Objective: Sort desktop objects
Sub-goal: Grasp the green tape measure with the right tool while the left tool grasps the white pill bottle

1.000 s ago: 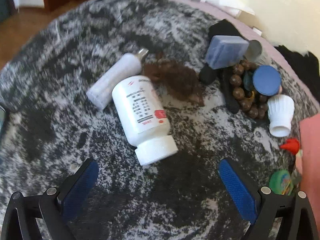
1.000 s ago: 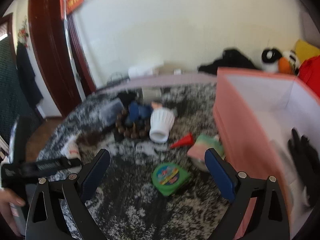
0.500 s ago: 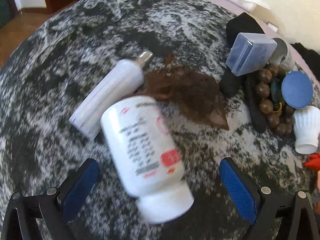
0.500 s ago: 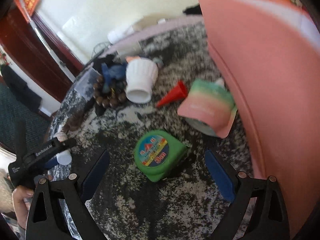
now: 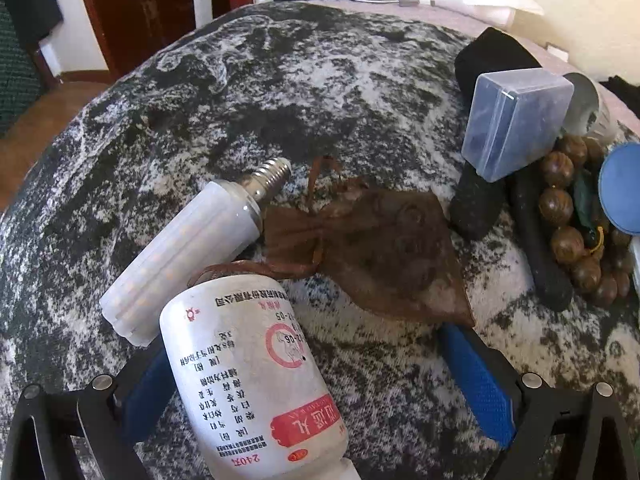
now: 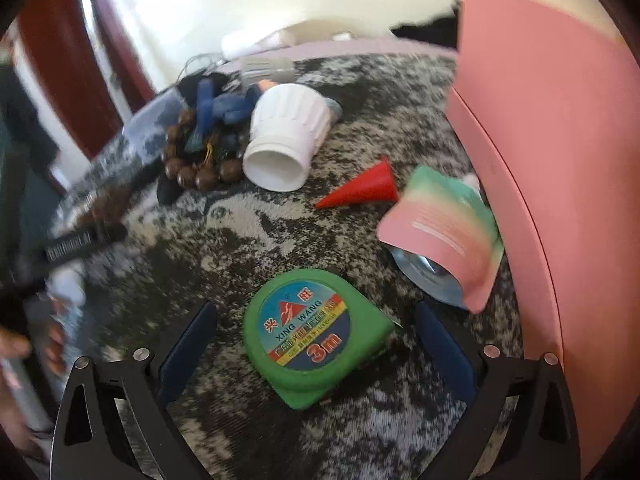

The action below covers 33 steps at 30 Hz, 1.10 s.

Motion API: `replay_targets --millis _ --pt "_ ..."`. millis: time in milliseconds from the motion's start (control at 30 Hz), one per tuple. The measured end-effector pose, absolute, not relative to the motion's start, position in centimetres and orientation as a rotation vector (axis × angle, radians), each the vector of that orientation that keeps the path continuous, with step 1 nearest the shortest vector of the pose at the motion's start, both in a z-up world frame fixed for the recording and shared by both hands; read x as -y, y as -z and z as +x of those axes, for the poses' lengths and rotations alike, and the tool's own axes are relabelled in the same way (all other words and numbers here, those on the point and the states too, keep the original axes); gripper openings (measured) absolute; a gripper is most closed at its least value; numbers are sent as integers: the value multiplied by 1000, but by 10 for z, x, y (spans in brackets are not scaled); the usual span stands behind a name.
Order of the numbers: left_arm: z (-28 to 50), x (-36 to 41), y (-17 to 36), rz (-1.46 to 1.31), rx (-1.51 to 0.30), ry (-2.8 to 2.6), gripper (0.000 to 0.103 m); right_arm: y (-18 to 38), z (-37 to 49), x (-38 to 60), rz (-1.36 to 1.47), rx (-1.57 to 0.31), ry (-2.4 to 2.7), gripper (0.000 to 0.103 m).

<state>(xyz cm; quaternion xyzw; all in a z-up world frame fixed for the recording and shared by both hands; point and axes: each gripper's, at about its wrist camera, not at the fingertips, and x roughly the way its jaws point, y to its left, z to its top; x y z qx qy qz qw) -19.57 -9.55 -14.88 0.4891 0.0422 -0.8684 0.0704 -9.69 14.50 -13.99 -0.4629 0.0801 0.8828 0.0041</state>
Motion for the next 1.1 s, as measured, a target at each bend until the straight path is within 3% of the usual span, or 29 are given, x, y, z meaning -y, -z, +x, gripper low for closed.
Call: replay_targets --millis 67,100,200,1100 --pt "-196 94 148 1459 -122 2617 95 139 -96 -140 -1426 -168 -2784 85" --pt "-196 93 147 1454 -121 2629 91 139 -96 -138 -1413 -127 -2791 71" --pt "-196 89 141 1441 -91 2664 46 136 -95 -138 -1399 -107 -2815 71" --pt "-143 47 68 1304 -60 2885 44 81 -58 -131 -1223 -221 -2958 71"
